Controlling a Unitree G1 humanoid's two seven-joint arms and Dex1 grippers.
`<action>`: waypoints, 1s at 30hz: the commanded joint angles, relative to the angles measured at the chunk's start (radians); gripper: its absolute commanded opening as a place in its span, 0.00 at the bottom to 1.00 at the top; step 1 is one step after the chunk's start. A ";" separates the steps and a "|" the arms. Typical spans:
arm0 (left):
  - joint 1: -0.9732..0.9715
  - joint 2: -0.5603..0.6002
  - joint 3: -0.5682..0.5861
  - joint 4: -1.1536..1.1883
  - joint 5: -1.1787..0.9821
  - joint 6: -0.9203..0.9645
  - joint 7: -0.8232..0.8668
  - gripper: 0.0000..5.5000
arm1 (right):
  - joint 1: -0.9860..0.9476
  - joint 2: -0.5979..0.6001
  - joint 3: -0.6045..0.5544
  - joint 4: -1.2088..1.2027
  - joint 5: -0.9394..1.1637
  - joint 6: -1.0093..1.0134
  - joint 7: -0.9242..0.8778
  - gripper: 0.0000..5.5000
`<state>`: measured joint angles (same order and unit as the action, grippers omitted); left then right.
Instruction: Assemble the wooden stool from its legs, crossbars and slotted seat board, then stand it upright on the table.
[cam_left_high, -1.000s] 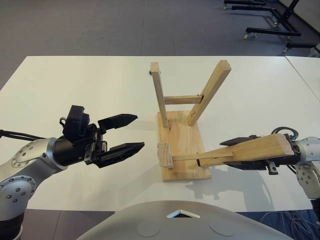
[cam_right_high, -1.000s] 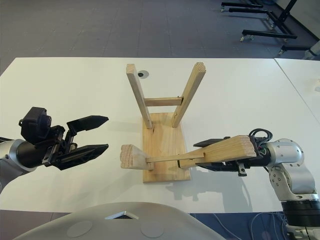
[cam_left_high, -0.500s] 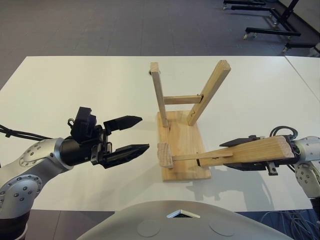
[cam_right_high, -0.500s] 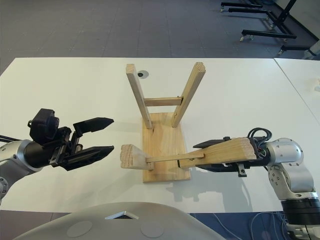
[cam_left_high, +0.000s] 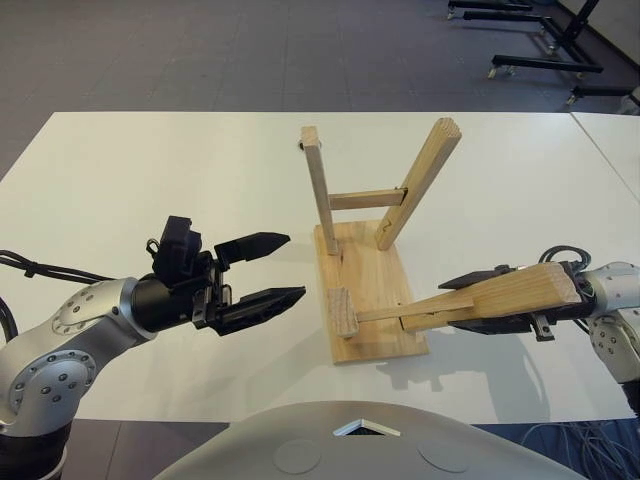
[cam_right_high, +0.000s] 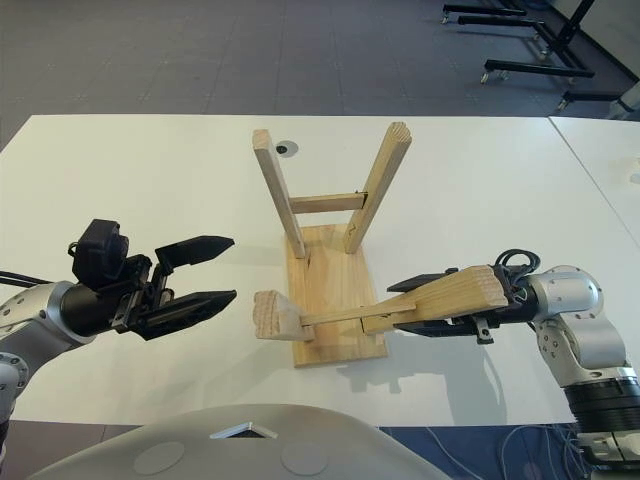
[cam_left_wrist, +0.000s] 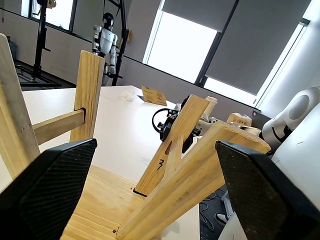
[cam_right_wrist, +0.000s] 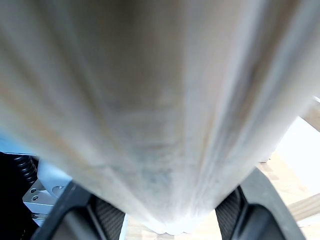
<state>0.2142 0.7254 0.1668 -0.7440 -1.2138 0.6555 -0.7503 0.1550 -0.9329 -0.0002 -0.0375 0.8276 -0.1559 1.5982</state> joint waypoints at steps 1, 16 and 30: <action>-0.019 -0.005 -0.014 -0.017 0.016 -0.006 0.006 0.79 | 0.077 -0.075 0.059 0.042 -0.117 0.043 0.015 0.37; -0.067 -0.002 -0.016 0.017 0.010 0.005 -0.012 0.79 | 0.182 -0.088 -0.045 -0.134 0.005 0.057 0.013 0.37; -0.530 -0.136 -0.269 0.296 0.093 0.153 -0.013 0.79 | 0.169 -0.029 -0.118 -0.176 0.016 0.054 0.003 0.37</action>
<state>-0.2768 0.5936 -0.0821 -0.4576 -1.1257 0.7794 -0.7404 0.3275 -0.9642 -0.0972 -0.2033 0.8625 -0.1309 1.5961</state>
